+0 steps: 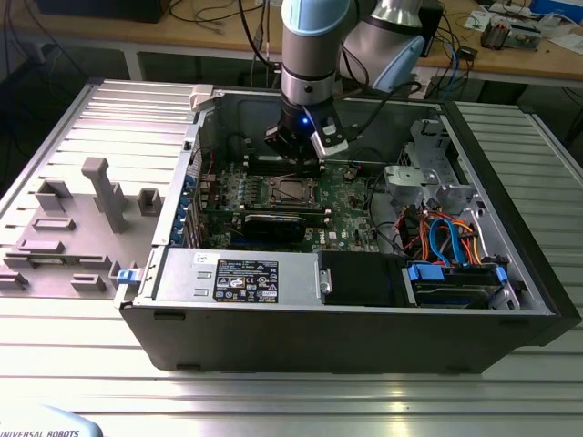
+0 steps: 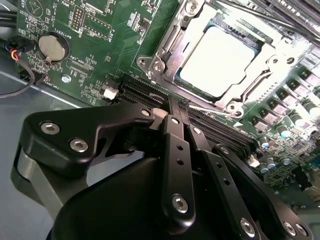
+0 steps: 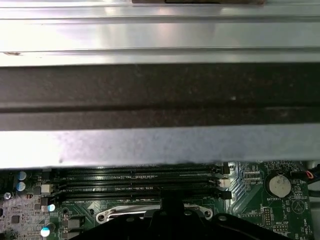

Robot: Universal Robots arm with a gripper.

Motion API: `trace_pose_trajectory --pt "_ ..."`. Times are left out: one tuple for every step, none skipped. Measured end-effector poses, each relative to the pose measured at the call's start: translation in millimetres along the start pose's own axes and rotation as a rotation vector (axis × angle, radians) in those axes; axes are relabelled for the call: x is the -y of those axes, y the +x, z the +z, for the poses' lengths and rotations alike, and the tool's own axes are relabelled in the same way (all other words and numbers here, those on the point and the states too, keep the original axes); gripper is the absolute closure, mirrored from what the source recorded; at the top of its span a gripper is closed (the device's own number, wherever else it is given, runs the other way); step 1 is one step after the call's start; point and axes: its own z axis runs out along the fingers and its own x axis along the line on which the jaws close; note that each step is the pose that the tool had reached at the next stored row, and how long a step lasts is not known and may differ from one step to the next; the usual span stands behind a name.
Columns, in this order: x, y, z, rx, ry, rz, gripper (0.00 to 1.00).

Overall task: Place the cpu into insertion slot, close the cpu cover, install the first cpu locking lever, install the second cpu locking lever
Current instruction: 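Install the first cpu locking lever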

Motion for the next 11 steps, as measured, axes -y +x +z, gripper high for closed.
trace_pose_trajectory --pt "0.2 -0.2 0.8 0.0001 -0.0028 0.001 0.89" --pt "0.3 -0.2 1.1 0.0001 -0.0029 0.002 0.89" --pt "0.4 -0.3 1.8 0.0001 -0.0029 0.003 0.89" --pt "0.5 -0.4 2.4 0.0002 -0.0029 0.003 0.89" --pt "0.6 -0.4 3.0 0.0002 -0.0028 0.003 0.89" --pt "0.8 -0.7 4.2 0.0001 -0.0027 0.004 0.89" --pt "1.0 -1.1 5.5 0.0001 -0.0027 0.004 0.89" --pt "1.1 -1.5 6.5 0.0001 -0.0028 0.005 0.89" --pt "1.2 -1.8 7.1 0.0001 -0.0028 0.005 0.89" --pt "1.3 -2.1 7.7 0.0 -0.0027 0.005 0.89" --pt "1.4 -2.4 8.2 0.0 -0.0026 0.006 0.89"
